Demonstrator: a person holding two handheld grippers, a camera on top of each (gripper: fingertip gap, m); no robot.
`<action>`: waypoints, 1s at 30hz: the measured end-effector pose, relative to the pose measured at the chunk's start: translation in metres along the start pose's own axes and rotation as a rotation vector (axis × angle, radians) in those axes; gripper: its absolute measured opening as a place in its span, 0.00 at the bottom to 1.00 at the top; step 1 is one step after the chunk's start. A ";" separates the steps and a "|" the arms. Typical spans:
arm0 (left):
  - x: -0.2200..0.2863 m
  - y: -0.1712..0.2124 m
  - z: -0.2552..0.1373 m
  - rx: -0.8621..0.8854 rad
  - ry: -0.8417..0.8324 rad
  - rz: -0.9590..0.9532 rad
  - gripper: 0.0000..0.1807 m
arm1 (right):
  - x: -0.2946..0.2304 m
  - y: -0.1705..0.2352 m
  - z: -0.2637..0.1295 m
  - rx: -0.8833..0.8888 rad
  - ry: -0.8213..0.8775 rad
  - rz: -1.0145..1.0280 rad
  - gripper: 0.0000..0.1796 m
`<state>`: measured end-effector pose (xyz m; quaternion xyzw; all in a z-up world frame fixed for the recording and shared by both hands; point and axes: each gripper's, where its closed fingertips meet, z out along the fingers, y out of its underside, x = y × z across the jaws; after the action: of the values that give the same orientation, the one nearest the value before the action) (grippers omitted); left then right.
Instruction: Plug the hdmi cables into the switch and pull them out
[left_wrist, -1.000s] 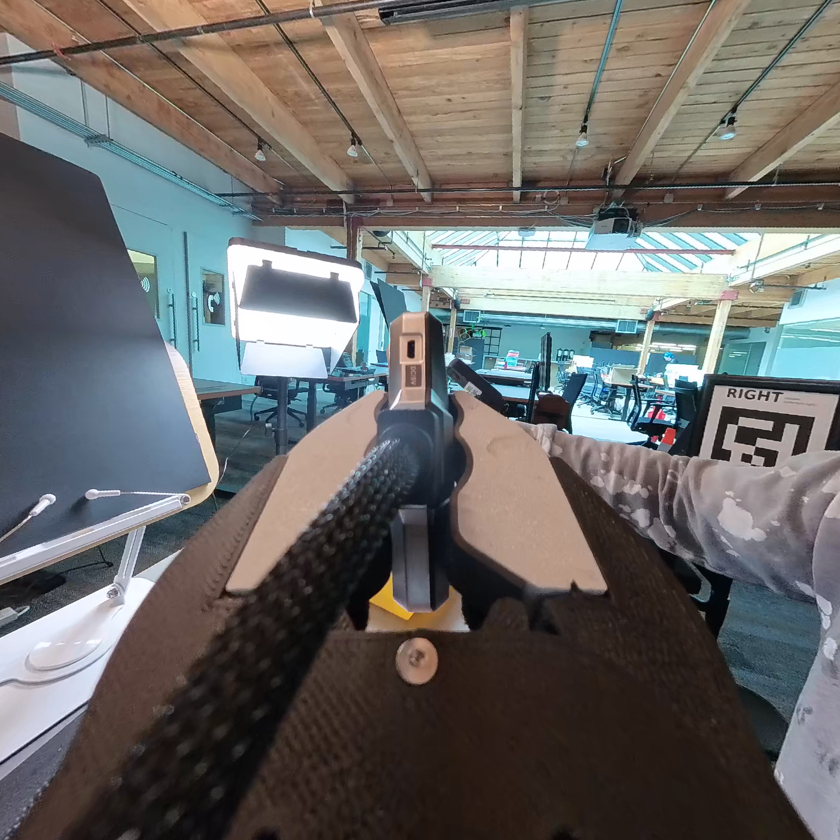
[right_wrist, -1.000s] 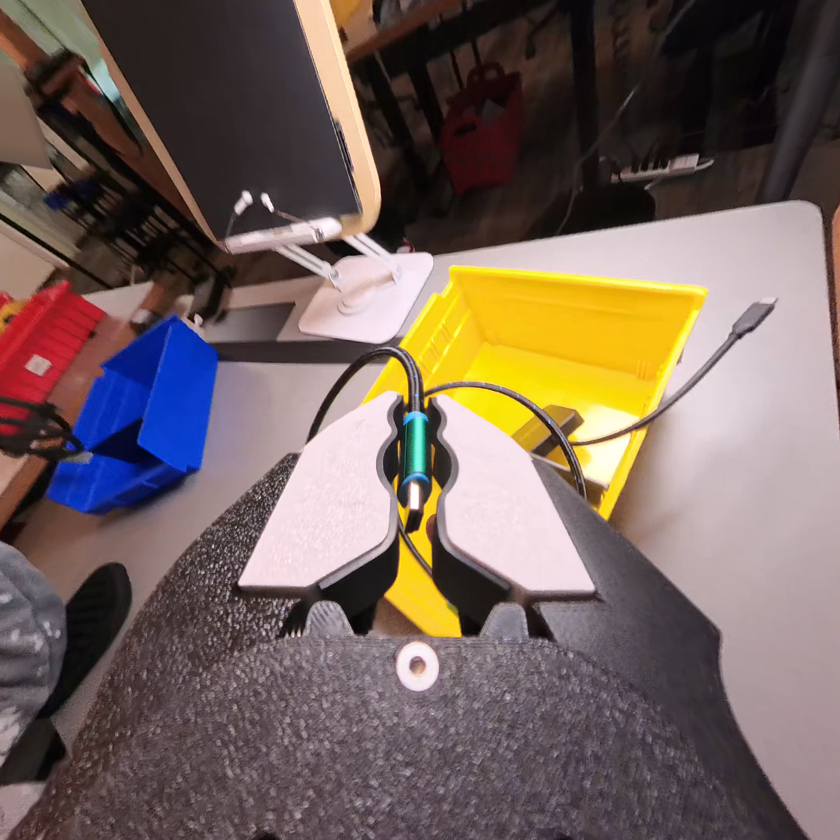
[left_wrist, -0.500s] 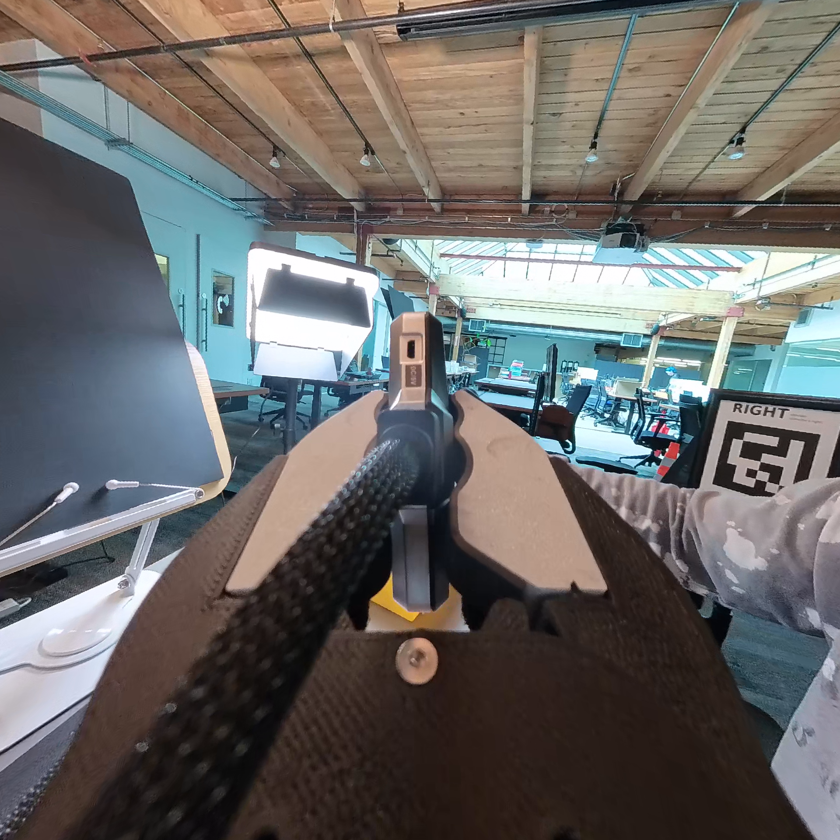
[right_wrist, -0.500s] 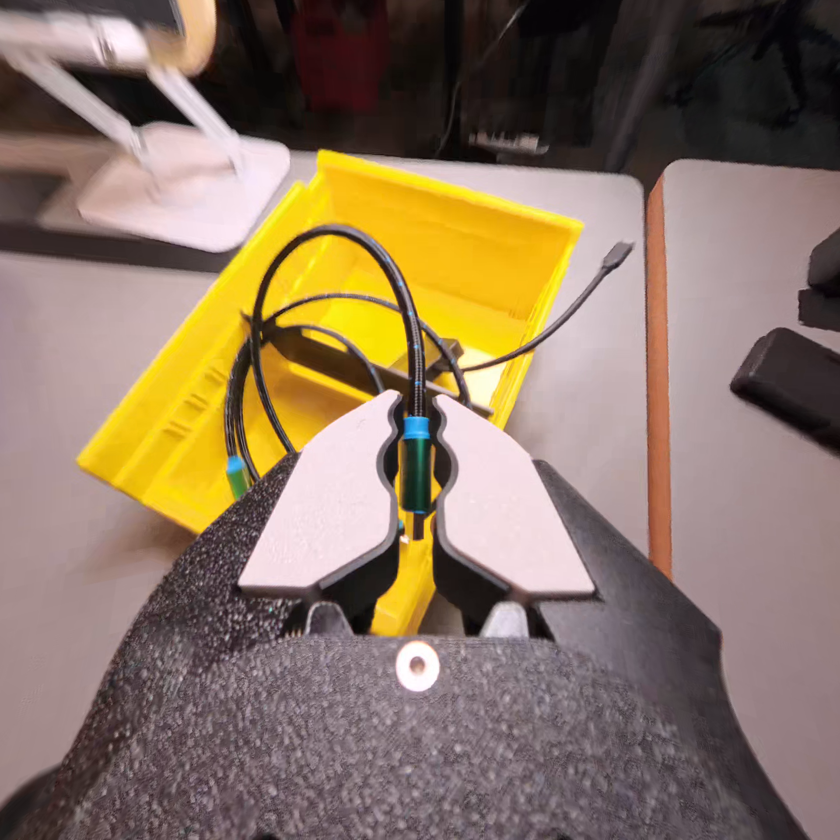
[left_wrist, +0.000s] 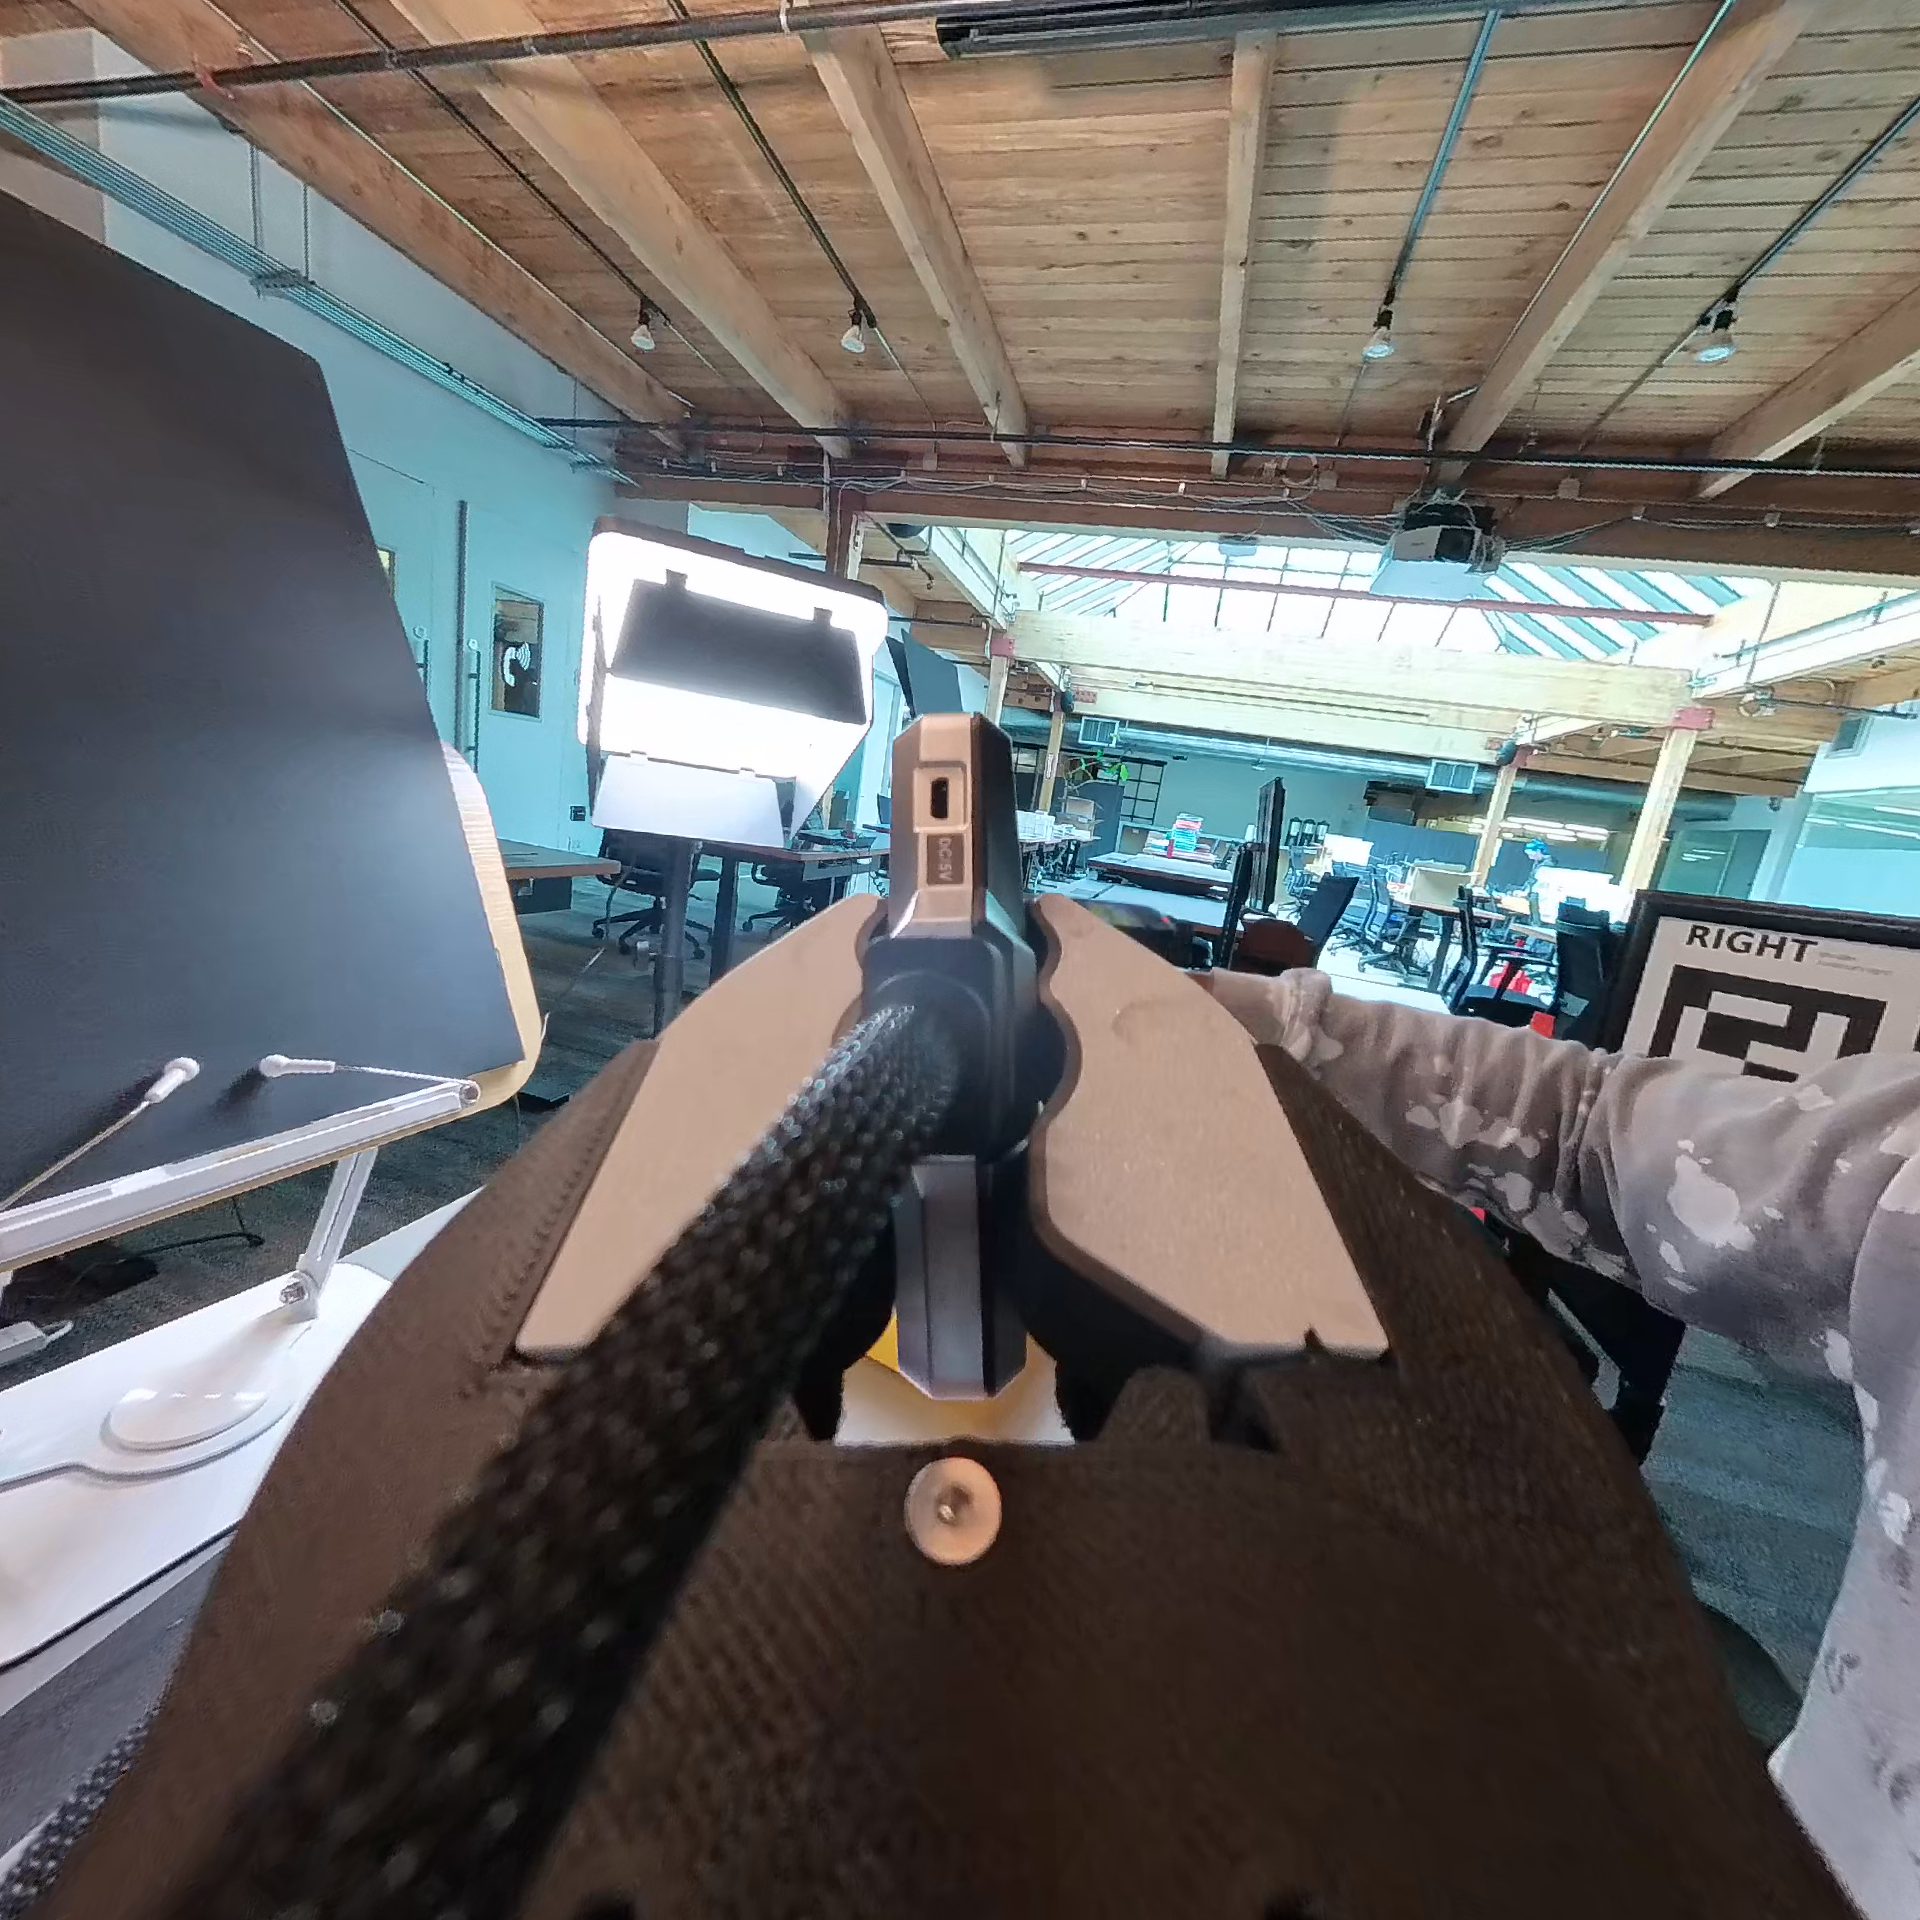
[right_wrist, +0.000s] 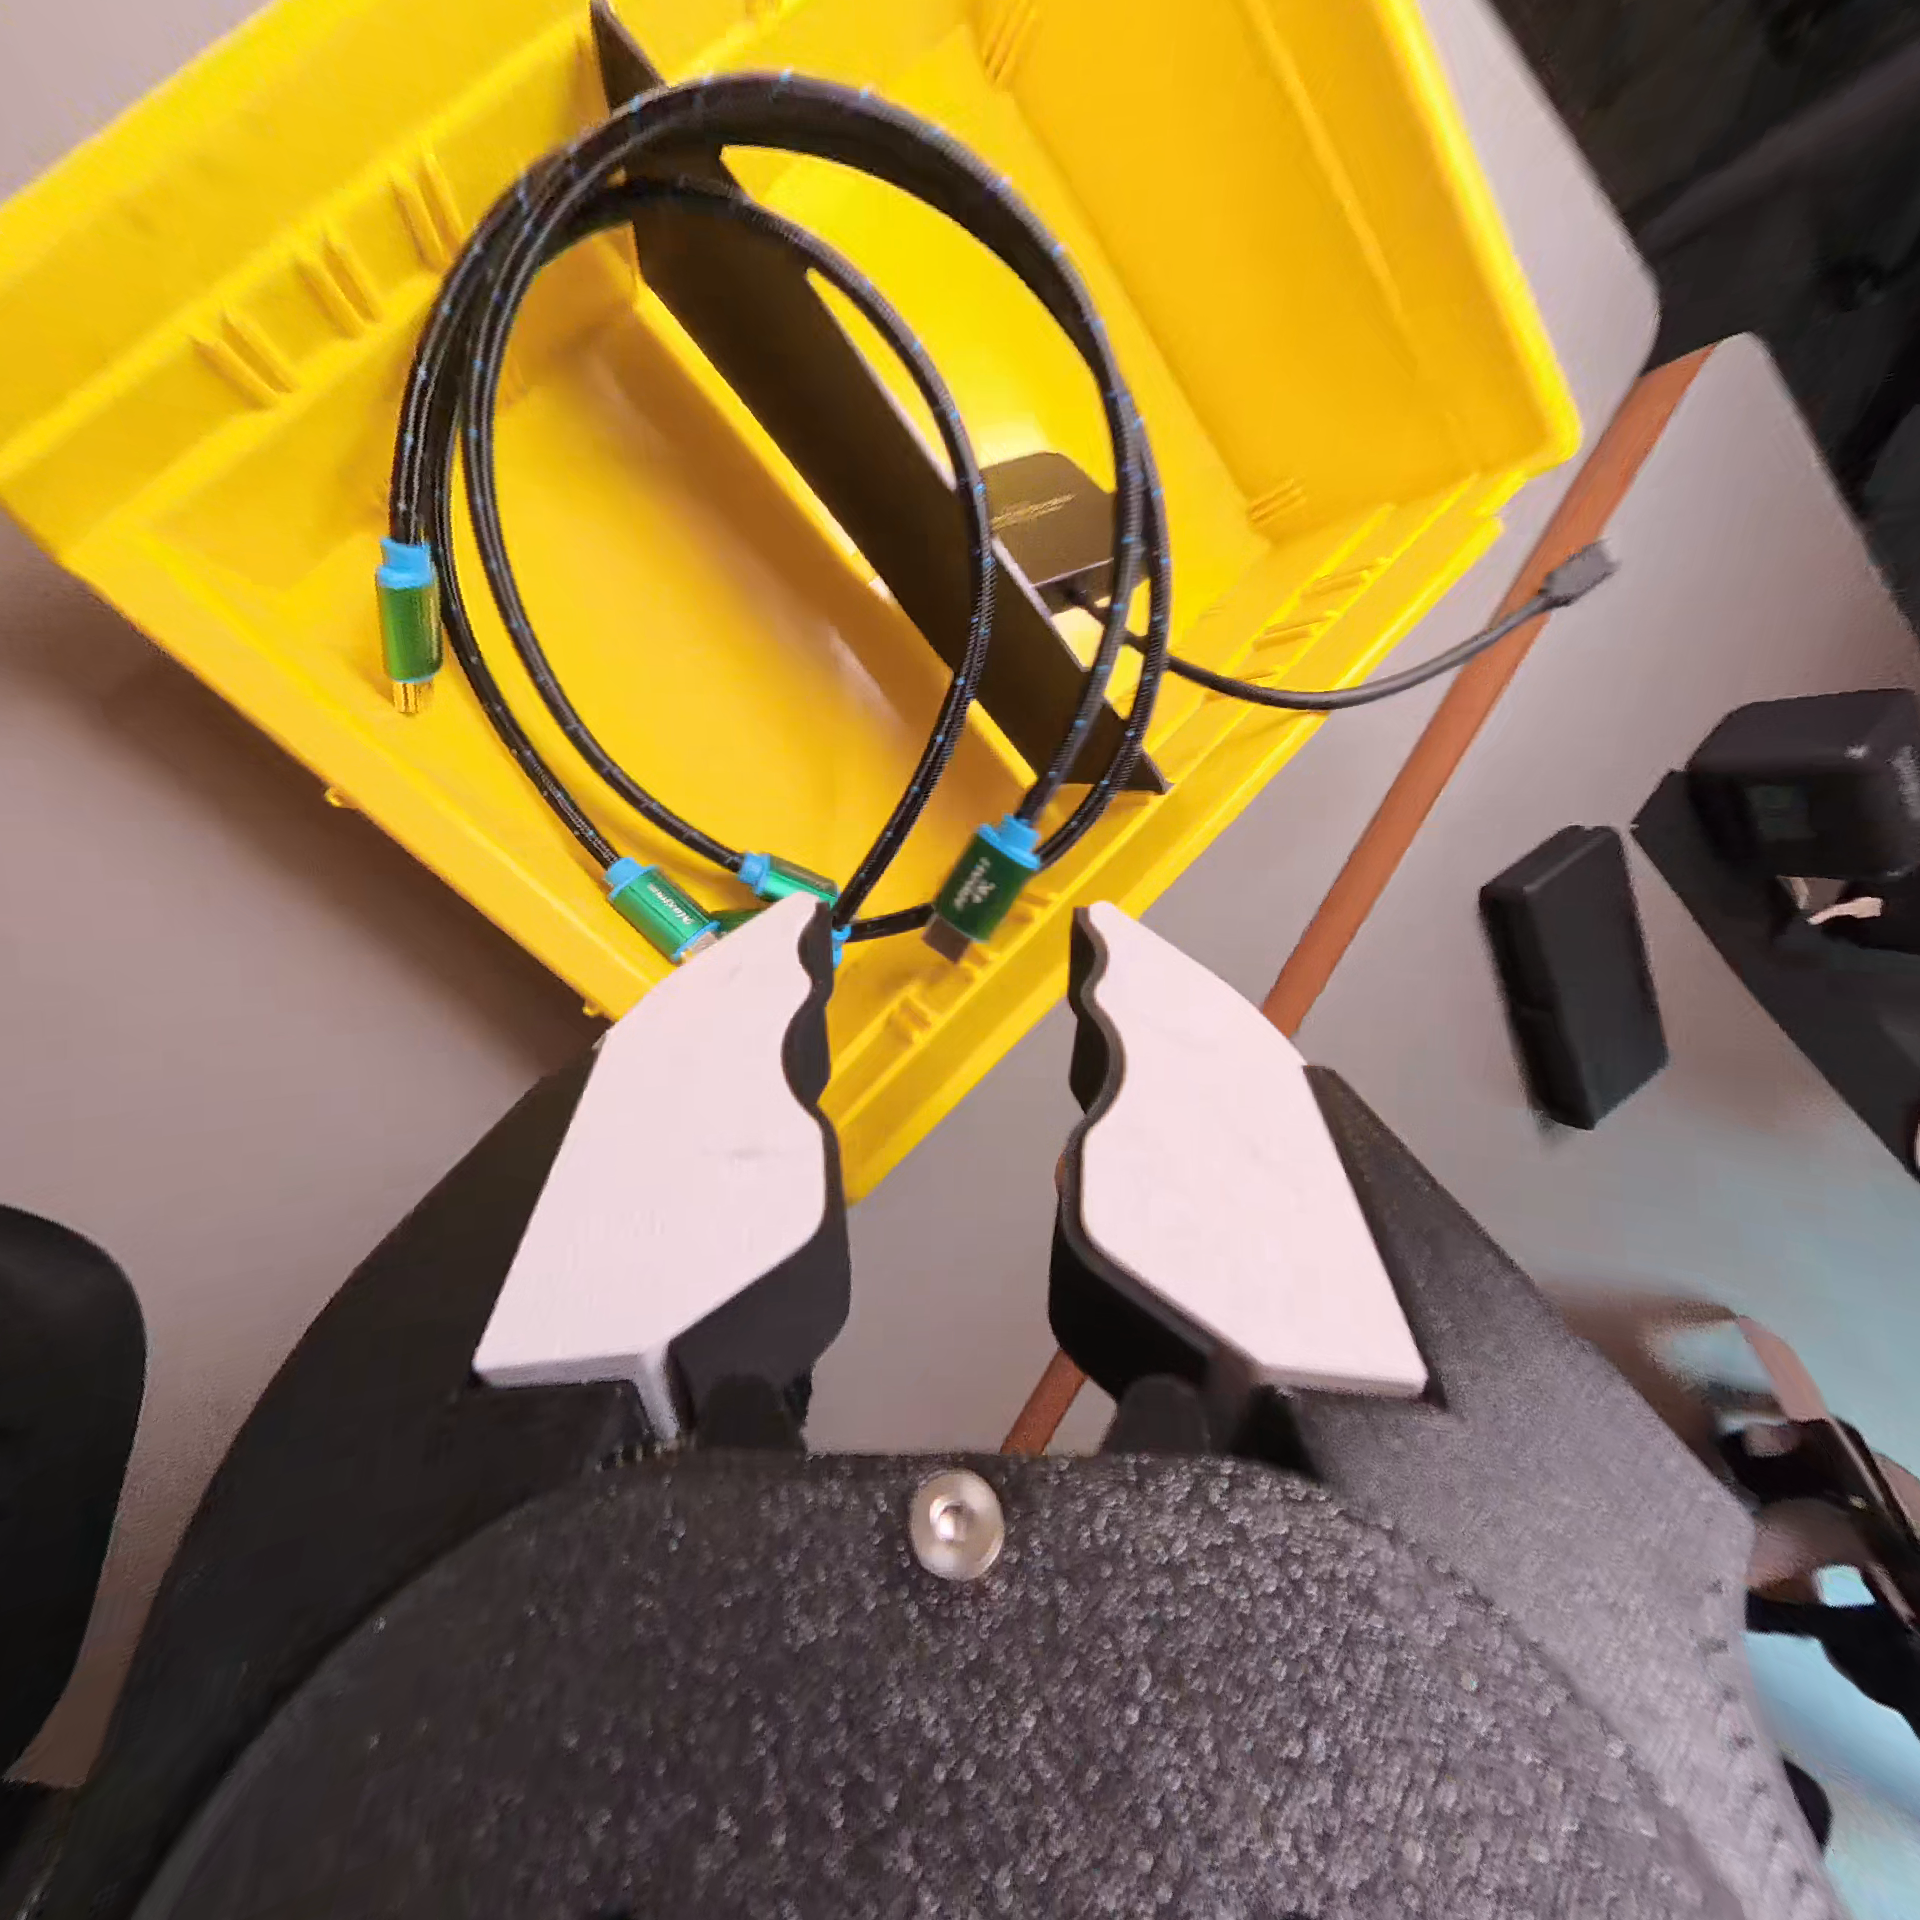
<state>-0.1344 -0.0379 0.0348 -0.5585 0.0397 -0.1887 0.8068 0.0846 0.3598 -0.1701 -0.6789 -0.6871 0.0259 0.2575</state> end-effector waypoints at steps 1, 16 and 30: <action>-0.001 -0.001 -0.001 0.002 -0.001 -0.002 0.13 | 0.004 -0.007 -0.011 0.037 0.010 0.005 0.24; 0.028 0.143 0.036 -0.669 0.176 -0.052 0.13 | -0.227 -0.200 -0.172 0.798 -0.531 -0.386 0.19; 0.047 0.210 0.028 -0.958 0.301 -0.038 0.13 | -0.316 -0.212 -0.137 0.784 -0.955 -0.498 0.06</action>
<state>-0.0287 0.0348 -0.1404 -0.8333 0.2277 -0.2425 0.4416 -0.0744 0.0017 -0.0705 -0.2699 -0.8018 0.5113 0.1511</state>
